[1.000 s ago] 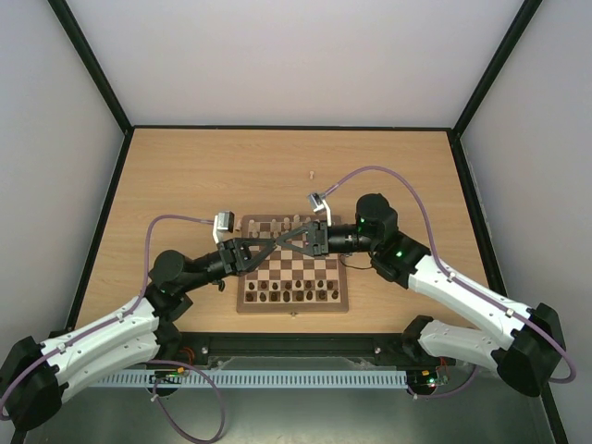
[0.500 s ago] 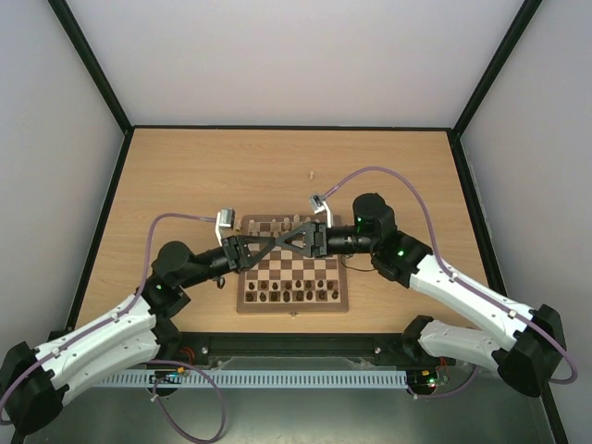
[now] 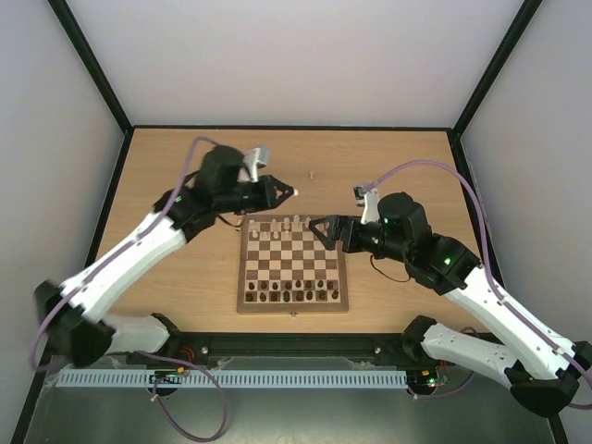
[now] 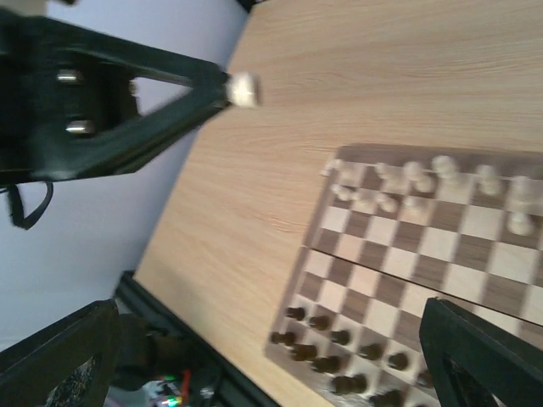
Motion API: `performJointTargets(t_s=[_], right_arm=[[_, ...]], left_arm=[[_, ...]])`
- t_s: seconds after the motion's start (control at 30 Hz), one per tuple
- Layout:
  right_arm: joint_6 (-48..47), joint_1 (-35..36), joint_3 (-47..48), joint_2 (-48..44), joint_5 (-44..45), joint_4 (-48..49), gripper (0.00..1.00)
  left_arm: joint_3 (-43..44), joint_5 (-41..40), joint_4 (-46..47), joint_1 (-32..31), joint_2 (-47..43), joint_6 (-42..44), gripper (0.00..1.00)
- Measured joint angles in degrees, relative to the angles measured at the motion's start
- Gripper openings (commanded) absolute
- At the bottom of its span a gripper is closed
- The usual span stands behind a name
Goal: Set up the chess pieces on the board
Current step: Place the chess piece on the chessboard.
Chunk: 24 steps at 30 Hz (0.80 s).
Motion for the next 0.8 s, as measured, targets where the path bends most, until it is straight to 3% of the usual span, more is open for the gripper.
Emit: performJointTargets(t_s=[0.1, 0.23, 0.43, 0.8], right_arm=[[-1.5, 0.0, 0.1, -0.4, 4.3, -4.2, 0.97], [-2.6, 0.0, 0.1, -0.9, 6.6, -7.4, 0.98], [-3.3, 0.0, 0.1, -2.1, 7.1, -9.2, 0.99], [-4.5, 0.0, 0.0, -2.5, 6.9, -10.4, 0.99]], left_arm=[[6.3, -5.7, -9.9, -1.8, 10.7, 5.5, 0.08], [15.0, -16.4, -23.0, -8.7, 24.0, 9.7, 0.08], [24.2, -26.9, -31.8, -17.6, 36.7, 12.3, 0.09], [30.8, -36.9, -39.5, -16.5, 47.7, 15.2, 0.1]])
